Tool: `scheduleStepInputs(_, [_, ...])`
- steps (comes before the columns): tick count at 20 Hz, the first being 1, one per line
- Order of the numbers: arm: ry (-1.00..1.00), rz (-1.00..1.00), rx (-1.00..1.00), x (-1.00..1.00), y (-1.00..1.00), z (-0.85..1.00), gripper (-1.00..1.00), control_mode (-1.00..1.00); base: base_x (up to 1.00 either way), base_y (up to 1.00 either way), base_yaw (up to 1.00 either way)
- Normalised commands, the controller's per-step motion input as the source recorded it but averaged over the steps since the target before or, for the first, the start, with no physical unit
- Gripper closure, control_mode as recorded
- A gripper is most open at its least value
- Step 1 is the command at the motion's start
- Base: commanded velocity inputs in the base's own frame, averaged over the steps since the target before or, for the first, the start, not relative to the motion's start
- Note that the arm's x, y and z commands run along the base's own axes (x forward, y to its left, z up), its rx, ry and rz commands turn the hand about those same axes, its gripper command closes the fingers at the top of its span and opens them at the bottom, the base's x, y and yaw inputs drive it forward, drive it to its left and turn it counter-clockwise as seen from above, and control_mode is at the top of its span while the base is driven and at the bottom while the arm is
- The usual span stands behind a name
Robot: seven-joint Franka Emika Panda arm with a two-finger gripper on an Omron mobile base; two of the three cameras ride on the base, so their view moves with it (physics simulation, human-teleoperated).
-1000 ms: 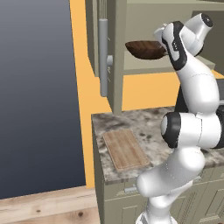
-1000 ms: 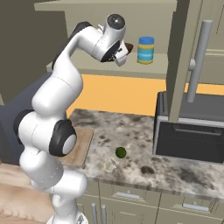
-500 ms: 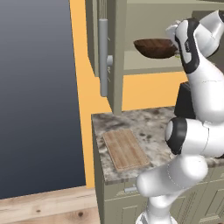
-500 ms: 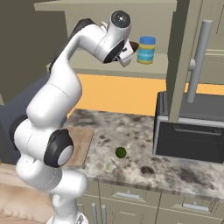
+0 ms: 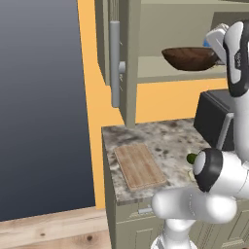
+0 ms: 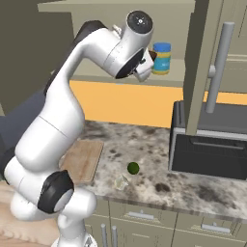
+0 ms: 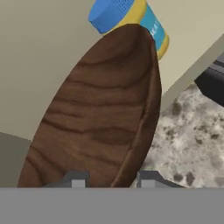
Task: Open the cabinet. Place the bowl and condiment on the counter. Then place the lime and garlic on the cutting board.
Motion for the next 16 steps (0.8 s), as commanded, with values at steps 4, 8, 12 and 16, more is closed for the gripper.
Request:
scheduleStepInputs(4, [-0.01, 0.00, 0.00, -1.00, -0.12, 0.00, 1.00, -1.00, 0.00, 0.00, 0.00])
scheduleStepInputs(8, [0.00, 0.00, 0.00, -1.00, -0.15, 0.00, 1.00, -1.00, 0.00, 0.00, 0.00])
scheduleStepInputs(12, [-0.01, 0.00, 0.00, -0.95, -0.04, -0.01, 1.00, -1.00, 0.00, 0.00, 0.00])
scheduleStepInputs(16, [0.00, 0.00, 0.00, -0.84, 0.00, -0.11, 1.00, -1.00, 0.00, 0.00, 0.00])
